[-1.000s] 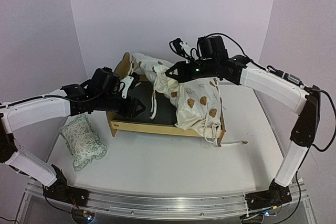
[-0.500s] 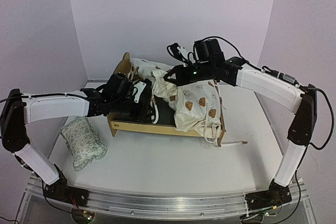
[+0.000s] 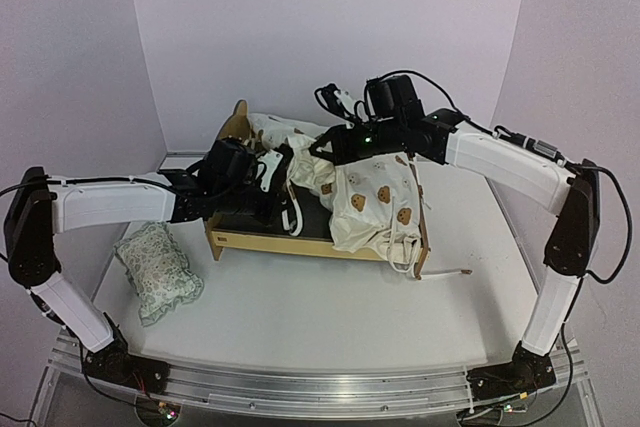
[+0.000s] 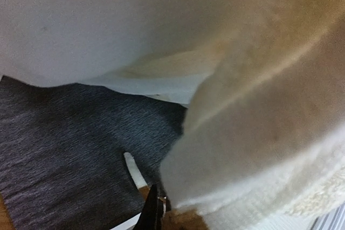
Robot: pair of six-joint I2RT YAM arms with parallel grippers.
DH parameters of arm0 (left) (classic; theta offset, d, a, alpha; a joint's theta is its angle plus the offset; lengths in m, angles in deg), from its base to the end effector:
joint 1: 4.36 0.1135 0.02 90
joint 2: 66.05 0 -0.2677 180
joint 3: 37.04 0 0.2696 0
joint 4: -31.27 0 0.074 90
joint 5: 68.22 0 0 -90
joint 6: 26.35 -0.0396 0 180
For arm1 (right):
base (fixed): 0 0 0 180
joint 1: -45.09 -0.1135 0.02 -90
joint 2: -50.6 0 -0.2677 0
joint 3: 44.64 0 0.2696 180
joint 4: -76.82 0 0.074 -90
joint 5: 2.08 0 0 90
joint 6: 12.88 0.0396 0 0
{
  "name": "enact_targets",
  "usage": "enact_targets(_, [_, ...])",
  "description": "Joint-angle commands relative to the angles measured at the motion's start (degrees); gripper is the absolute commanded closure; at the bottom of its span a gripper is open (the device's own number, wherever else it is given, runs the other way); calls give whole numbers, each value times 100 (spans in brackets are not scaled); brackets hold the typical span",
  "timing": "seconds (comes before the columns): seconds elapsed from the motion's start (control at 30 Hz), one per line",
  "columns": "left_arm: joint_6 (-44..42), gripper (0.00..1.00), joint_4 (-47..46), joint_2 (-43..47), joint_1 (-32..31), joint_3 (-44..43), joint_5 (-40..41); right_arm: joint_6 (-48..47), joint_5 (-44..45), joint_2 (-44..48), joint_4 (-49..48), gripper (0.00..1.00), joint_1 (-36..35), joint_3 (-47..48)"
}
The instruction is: Set up the pet bed
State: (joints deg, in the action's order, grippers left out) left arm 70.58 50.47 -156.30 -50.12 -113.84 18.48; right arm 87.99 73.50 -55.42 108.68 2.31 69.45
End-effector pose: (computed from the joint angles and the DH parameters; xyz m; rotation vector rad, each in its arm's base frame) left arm 0.2628 -0.2731 0.2572 0.7638 2.0630 -0.5906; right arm 0.3336 0.3221 0.3633 -0.7324 1.9412 0.8418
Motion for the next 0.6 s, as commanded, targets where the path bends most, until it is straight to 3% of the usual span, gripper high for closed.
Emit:
enact_targets(0.0, [207,100,554,432,-26,-426,859,191,-235,-135,-55,100,23,333])
enact_targets(0.23, [304,100,1690,1204,-29,-780,1599,456,-681,-539,-135,100,24,666])
enact_targets(0.57, [525,100,2674,1301,-29,-1256,2447,730,-768,-1256,-255,100,14,1143])
